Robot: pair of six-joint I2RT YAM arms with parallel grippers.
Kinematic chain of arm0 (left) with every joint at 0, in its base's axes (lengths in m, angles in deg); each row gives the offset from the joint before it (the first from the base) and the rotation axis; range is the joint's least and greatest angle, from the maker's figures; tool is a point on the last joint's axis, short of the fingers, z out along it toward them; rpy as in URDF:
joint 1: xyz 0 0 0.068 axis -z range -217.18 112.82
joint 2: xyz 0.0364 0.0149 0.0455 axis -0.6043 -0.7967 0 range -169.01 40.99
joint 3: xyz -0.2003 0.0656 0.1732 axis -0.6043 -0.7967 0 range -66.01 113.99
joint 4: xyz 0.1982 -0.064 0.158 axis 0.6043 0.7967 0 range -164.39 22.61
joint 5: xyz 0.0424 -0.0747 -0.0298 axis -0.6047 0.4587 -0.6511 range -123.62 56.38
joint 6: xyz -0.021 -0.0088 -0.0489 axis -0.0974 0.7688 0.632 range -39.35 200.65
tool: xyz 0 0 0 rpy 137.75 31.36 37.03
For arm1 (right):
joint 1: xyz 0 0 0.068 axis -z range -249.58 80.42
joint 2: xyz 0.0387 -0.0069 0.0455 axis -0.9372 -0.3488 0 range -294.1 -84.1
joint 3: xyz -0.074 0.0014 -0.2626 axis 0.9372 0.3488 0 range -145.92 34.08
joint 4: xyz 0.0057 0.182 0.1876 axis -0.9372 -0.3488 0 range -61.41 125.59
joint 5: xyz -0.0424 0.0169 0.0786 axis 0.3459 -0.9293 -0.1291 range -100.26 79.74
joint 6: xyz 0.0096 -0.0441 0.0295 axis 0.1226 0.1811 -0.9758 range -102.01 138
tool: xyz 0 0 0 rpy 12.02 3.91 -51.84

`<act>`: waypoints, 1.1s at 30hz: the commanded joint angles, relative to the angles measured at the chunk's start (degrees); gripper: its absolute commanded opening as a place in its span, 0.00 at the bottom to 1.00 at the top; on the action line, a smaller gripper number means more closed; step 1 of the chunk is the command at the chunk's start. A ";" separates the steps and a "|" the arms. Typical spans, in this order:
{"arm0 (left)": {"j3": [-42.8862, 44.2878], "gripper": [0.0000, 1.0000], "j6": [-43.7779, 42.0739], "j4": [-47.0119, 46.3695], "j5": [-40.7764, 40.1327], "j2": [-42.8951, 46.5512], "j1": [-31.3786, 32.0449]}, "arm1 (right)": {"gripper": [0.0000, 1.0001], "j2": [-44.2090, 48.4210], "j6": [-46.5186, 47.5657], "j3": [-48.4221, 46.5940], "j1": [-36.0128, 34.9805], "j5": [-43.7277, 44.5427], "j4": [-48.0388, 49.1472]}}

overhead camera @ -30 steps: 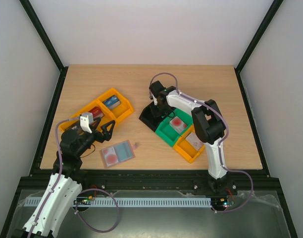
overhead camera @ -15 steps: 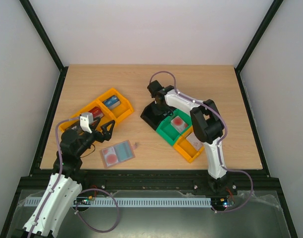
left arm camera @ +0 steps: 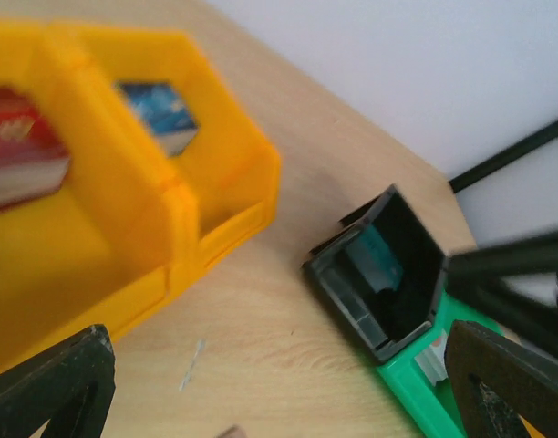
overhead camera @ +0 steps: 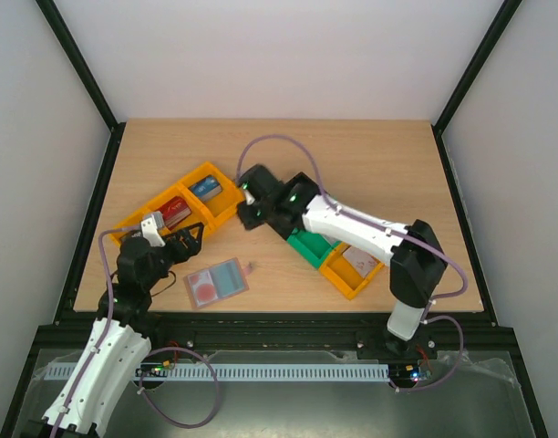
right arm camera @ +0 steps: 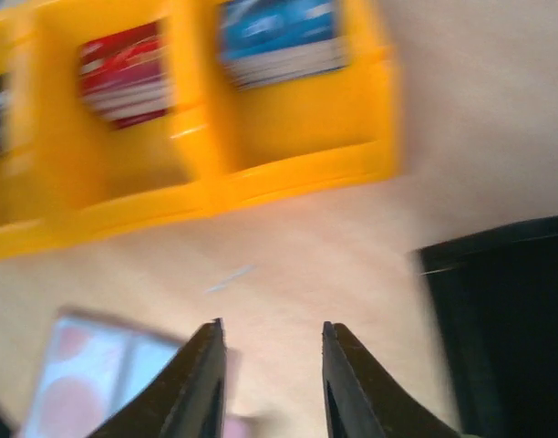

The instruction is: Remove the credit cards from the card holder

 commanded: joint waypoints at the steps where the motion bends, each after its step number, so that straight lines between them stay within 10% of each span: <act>1: 1.15 0.99 12.86 14.46 -3.04 -1.43 -0.79 | 0.34 -2.13 -8.27 7.49 -7.45 -4.31 7.48; 15: -1.25 0.95 19.41 21.54 -2.92 -7.66 1.48 | 0.76 -10.03 -17.65 13.64 -19.40 3.47 7.97; 33: -5.85 0.96 20.29 9.08 -1.15 -12.25 6.34 | 0.76 -5.28 -20.81 22.84 -12.14 13.68 10.85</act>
